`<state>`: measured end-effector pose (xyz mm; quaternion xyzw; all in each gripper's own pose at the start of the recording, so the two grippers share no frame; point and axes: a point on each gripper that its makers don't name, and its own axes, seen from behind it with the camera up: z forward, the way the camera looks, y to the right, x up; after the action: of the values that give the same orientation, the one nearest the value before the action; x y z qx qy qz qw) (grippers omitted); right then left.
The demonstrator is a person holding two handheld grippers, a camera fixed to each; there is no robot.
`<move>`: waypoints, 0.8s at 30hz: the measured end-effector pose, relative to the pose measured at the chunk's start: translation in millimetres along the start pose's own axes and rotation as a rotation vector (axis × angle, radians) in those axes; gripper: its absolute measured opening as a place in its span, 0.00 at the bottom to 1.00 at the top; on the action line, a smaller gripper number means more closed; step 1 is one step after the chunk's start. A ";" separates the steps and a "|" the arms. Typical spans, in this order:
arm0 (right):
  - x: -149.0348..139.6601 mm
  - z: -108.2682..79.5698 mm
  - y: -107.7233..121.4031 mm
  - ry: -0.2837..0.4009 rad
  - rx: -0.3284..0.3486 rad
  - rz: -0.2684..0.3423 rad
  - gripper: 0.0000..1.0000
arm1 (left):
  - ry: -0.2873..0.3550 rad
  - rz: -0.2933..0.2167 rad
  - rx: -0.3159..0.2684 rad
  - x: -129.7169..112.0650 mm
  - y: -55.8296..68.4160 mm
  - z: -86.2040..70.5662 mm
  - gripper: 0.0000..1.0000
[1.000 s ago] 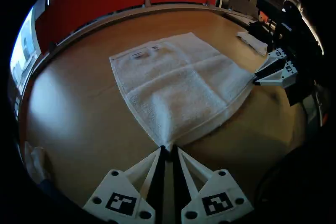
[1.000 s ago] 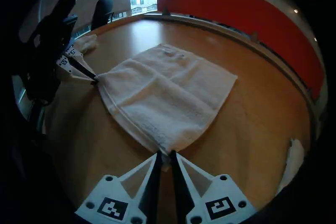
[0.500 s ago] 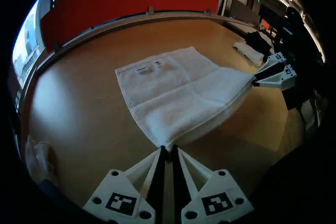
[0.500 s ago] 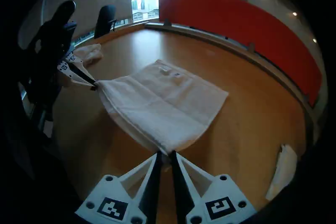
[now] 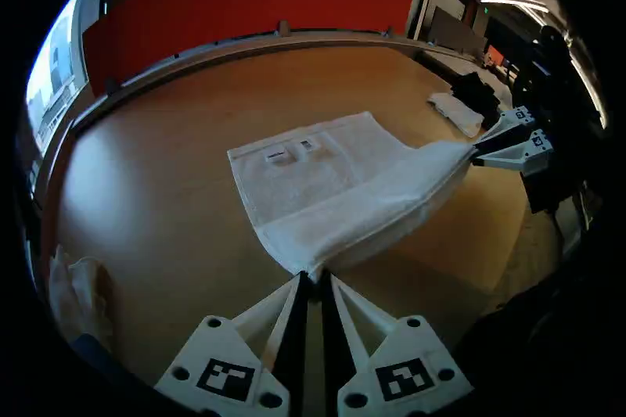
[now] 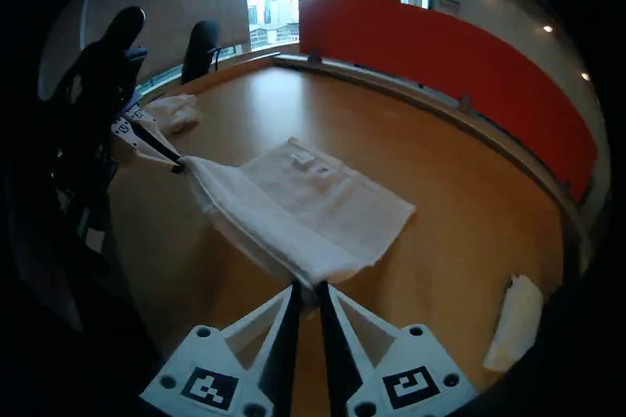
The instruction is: Fold towel
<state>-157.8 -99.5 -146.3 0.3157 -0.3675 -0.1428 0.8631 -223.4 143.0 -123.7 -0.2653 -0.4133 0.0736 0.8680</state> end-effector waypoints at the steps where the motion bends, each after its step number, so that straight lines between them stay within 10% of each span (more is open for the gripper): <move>1: 1.2 -2.2 0.3 0.001 -0.001 0.002 0.17 | -0.001 -0.001 -0.002 0.6 1.4 -2.0 0.12; 24: 6.6 -25.4 -1.3 -0.009 0.003 -0.007 0.17 | -0.008 -0.016 -0.035 5.8 20.9 -25.5 0.12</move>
<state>-134.8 -92.5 -157.1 0.3174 -0.3705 -0.1467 0.8605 -198.4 152.6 -143.9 -0.2770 -0.4202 0.0603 0.8620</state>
